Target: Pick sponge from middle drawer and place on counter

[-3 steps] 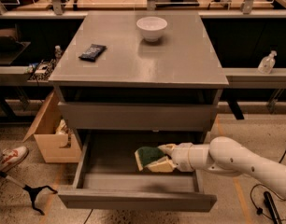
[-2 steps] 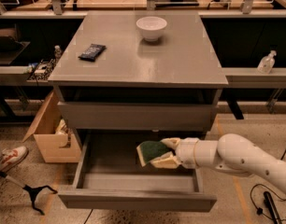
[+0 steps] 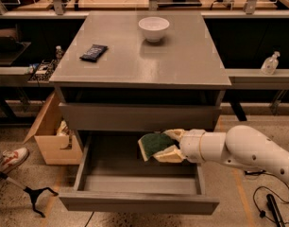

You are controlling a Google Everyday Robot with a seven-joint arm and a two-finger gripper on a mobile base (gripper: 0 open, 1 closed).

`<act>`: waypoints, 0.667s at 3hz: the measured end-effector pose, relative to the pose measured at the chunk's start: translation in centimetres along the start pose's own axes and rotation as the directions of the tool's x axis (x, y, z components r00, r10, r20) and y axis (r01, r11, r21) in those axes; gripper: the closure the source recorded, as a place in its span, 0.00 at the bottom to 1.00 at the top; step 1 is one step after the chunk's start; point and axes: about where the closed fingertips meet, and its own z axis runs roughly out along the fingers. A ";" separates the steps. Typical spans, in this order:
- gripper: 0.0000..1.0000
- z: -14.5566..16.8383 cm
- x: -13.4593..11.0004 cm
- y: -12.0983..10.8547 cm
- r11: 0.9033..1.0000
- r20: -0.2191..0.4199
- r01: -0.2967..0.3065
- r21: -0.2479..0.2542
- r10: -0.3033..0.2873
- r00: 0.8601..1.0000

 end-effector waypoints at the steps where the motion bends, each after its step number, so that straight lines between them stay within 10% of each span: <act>1: 1.00 -0.9 -1.9 -1.9 0.999 0.001 0.047 0.016 -0.047 0.999; 2: 1.00 -2.4 -5.2 -4.6 0.990 -0.017 0.132 0.057 -0.131 0.991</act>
Offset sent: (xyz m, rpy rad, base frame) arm 0.0624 -0.0221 0.1144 -0.1537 -0.2182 0.0208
